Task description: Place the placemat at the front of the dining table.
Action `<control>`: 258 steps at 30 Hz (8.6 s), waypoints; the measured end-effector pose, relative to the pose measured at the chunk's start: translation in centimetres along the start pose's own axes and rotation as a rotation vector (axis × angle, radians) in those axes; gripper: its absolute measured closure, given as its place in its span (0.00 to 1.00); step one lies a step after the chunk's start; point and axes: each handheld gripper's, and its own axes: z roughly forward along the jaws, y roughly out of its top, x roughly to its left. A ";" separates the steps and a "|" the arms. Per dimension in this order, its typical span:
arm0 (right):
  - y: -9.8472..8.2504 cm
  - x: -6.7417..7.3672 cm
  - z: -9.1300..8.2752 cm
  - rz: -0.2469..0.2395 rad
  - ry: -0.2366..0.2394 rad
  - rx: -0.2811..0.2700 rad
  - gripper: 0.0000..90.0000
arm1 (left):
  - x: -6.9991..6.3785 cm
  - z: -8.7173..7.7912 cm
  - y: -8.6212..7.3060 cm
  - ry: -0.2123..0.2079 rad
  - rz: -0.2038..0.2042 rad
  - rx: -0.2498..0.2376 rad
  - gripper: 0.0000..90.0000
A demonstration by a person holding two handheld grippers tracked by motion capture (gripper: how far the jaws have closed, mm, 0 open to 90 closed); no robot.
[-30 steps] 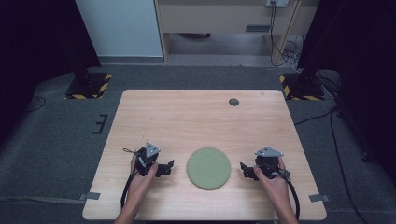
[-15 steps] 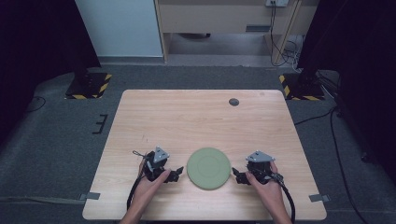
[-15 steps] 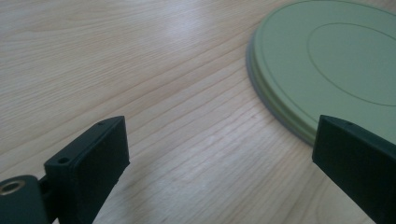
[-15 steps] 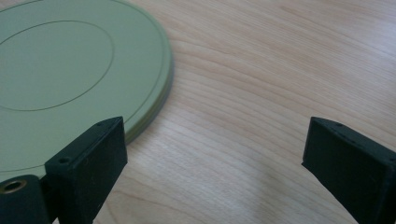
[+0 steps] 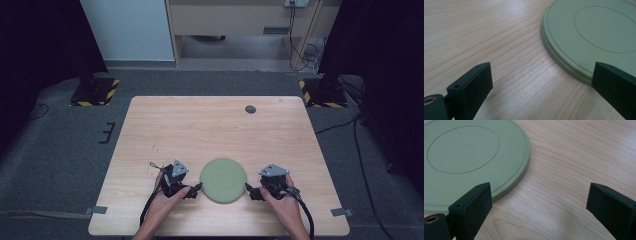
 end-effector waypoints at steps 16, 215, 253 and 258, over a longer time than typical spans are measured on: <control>0.0 0.4 0.5 -0.030 -0.011 0.014 0.06 | -0.1 0.6 -0.1 0.027 0.001 0.005 0.02; 1.2 1.0 2.1 0.015 -0.098 -0.010 0.05 | -0.6 2.1 1.3 0.131 -0.023 -0.028 0.02; 12.5 -3.2 4.9 -0.015 0.118 0.190 0.18 | 1.2 0.5 3.0 0.071 0.023 -0.020 0.03; 12.7 -3.3 5.7 -0.014 0.132 0.203 0.24 | 1.1 0.6 2.9 0.073 0.024 -0.017 0.03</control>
